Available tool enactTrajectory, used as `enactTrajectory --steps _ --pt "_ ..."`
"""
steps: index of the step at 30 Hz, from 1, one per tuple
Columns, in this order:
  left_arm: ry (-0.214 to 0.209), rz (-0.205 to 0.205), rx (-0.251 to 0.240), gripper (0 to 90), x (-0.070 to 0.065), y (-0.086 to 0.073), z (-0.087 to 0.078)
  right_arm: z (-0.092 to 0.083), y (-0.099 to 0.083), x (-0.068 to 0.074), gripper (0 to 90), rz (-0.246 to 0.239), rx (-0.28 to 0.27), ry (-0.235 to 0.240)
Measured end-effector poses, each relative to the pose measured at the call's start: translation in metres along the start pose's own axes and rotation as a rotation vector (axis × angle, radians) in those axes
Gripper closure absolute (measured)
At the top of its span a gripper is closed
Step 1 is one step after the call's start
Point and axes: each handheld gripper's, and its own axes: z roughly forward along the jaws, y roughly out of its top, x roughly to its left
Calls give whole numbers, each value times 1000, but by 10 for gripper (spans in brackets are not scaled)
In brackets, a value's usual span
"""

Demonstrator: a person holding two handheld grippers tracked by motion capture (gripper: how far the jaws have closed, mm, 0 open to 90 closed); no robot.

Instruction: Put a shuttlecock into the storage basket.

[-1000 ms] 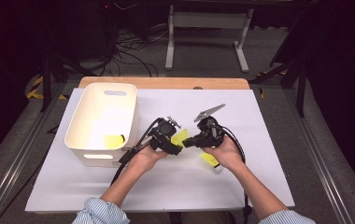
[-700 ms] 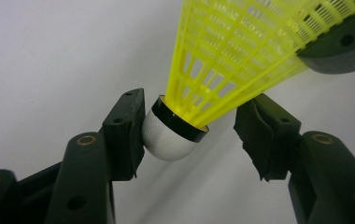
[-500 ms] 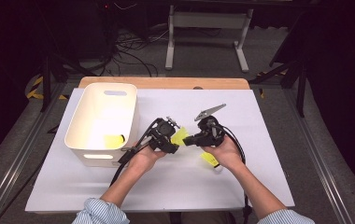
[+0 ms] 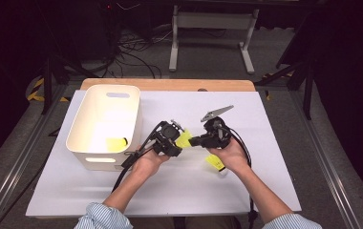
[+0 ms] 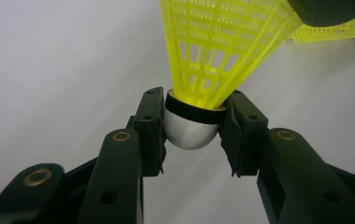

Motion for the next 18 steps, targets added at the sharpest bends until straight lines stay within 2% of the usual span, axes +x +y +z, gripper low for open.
enactTrajectory --steps 2,9,18 --pt "2 7 -12 632 1 -1 -2 0 0 0 900 -2 -6 -3" --pt "-3 9 -7 636 0 -1 -4 -1 0 -1 887 3 -10 -12" --pt "-10 -2 -1 637 0 0 -4 0 1 -1 801 -4 -16 -26"
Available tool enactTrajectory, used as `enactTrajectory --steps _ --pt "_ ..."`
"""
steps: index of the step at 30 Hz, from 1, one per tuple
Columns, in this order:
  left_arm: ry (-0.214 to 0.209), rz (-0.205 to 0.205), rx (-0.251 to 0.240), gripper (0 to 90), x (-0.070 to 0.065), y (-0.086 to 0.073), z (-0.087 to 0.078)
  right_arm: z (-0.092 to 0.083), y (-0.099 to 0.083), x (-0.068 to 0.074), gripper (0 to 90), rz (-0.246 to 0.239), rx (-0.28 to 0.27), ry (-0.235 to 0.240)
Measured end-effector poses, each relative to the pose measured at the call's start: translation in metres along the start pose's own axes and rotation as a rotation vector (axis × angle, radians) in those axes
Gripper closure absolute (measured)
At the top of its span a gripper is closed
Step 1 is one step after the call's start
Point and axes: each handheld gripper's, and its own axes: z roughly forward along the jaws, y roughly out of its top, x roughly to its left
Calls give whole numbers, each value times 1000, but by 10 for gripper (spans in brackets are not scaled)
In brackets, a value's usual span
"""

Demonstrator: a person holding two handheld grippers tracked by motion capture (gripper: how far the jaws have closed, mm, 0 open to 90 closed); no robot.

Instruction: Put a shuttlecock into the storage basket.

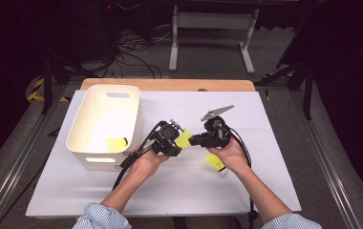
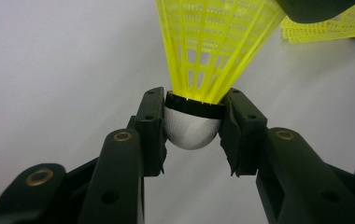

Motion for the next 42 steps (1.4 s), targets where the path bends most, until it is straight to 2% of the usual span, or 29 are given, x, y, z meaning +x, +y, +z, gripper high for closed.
enactTrajectory --steps 1,2,3,5,6,10,16,17,23,28,37,38,42 --pt "-2 -1 0 638 0 0 0 0 0 0 733 0 -1 -11" --pt "3 0 -2 638 0 1 -1 0 0 0 733 0 -1 -11" --pt "0 -4 -6 638 0 1 -2 -1 0 0 682 0 -3 -19" --pt "1 -6 -6 638 1 1 -3 -3 -1 0 575 -2 -23 -38" --pt "-1 -8 -1 638 1 1 -3 -7 -2 0 511 -7 -49 -54" --pt "2 -16 -6 638 2 1 -6 -12 -4 0 438 -26 -75 -90" --pt "7 -15 -2 638 1 4 -8 -19 -9 -1 335 -18 -114 -131" --pt "11 -10 -2 638 1 5 -10 -22 -11 1 297 -21 -116 -172" --pt "15 -20 -5 637 -1 8 -14 -37 -20 4 277 -28 -185 -221" --pt "25 -21 0 638 -2 12 -18 -50 -34 1 261 -23 -226 -237" --pt "38 -24 2 638 -4 18 -25 -64 -56 -4 230 -3 -272 -262" --pt "41 -22 5 637 -4 19 -27 -68 -63 -4 212 3 -284 -270" --pt "45 -20 5 637 -5 20 -29 -73 -72 -4 190 -1 -301 -290"
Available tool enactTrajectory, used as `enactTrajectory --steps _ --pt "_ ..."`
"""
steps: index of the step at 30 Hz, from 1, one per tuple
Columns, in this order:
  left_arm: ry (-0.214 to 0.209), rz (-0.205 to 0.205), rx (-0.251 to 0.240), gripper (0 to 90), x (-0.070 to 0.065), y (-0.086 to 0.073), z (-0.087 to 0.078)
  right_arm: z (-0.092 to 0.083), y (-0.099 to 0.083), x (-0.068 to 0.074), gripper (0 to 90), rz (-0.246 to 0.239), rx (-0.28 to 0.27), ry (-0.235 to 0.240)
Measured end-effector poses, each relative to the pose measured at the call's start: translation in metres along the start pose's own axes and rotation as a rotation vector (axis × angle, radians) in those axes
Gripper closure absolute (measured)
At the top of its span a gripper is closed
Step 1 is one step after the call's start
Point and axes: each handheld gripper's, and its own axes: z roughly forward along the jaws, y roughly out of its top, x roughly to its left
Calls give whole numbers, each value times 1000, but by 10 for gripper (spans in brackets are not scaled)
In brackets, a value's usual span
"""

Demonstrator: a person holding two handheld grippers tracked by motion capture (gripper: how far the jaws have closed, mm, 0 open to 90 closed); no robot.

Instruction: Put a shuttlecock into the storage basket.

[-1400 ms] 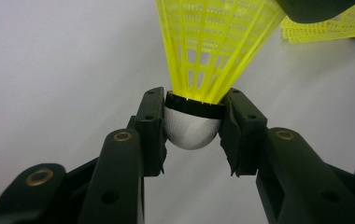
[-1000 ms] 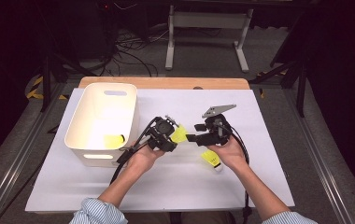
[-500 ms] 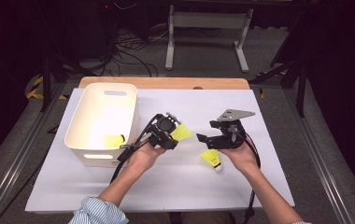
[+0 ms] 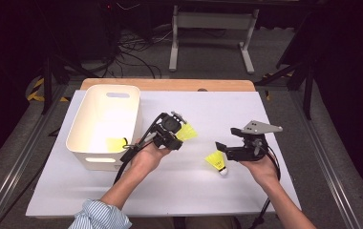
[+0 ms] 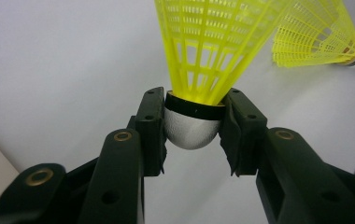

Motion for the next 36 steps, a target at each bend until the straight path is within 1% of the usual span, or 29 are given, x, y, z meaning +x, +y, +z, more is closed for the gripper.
enactTrajectory --steps 6,11,17,23,27,31,36 --pt "4 -10 -1 637 2 1 -4 -14 -17 -3 172 10 -32 -33" --pt "4 -13 1 637 4 1 -7 -22 -26 -3 162 16 -51 -53" --pt "1 -22 -7 637 6 3 -13 -30 -39 3 158 13 -76 -53" --pt "-4 -35 -6 637 10 3 -16 -34 -55 4 155 24 -76 -69" --pt "-6 -33 -8 637 11 5 -19 -37 -65 4 155 40 -83 -78" --pt "-12 -39 -23 637 13 6 -23 -40 -73 7 156 37 -94 -79" --pt "-17 -39 -23 637 14 8 -27 -45 -86 12 155 34 -99 -78"
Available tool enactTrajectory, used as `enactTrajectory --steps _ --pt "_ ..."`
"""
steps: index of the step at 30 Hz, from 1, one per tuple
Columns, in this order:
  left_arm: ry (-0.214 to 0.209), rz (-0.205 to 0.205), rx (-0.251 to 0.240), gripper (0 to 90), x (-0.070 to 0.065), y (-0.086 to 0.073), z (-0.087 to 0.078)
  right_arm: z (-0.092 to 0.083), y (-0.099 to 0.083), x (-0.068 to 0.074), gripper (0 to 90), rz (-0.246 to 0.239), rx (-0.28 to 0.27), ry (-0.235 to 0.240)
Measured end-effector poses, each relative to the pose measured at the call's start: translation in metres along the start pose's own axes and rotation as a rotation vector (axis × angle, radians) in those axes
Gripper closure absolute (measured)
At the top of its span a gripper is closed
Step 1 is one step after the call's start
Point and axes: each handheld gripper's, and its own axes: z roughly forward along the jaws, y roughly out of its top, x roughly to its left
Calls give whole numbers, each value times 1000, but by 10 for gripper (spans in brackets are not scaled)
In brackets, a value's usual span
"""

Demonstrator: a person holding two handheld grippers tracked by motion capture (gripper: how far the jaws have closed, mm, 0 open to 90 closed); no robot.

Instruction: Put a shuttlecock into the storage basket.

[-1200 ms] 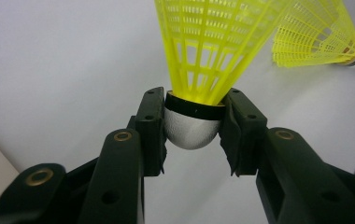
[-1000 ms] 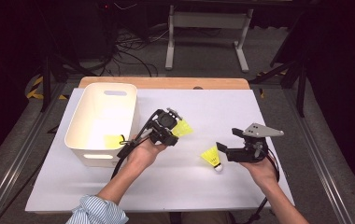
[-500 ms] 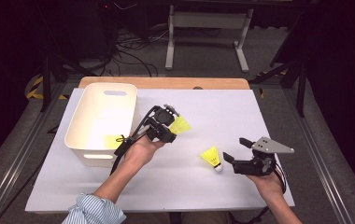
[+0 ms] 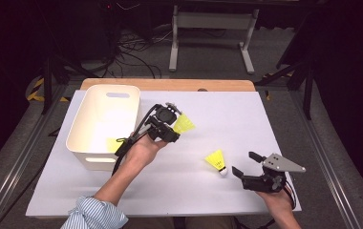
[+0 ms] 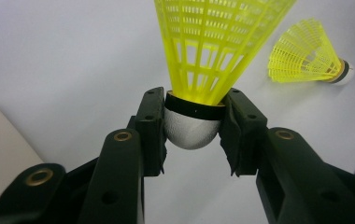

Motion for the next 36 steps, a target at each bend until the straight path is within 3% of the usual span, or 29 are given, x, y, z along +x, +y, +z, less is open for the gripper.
enactTrajectory --steps 11,16,20,29,36 --pt "0 -17 -1 637 4 5 -8 -11 -21 -4 143 47 -24 -24" --pt "-17 -31 -6 637 9 7 -11 -12 -30 -2 145 37 11 -31" --pt "-21 -42 -4 636 12 7 -13 -15 -30 -2 145 37 -10 -31" --pt "-35 -81 1 636 24 10 -15 -12 -30 -2 155 27 4 -18" --pt "-21 -77 -4 637 31 16 -27 -11 -31 -2 155 32 9 -17"
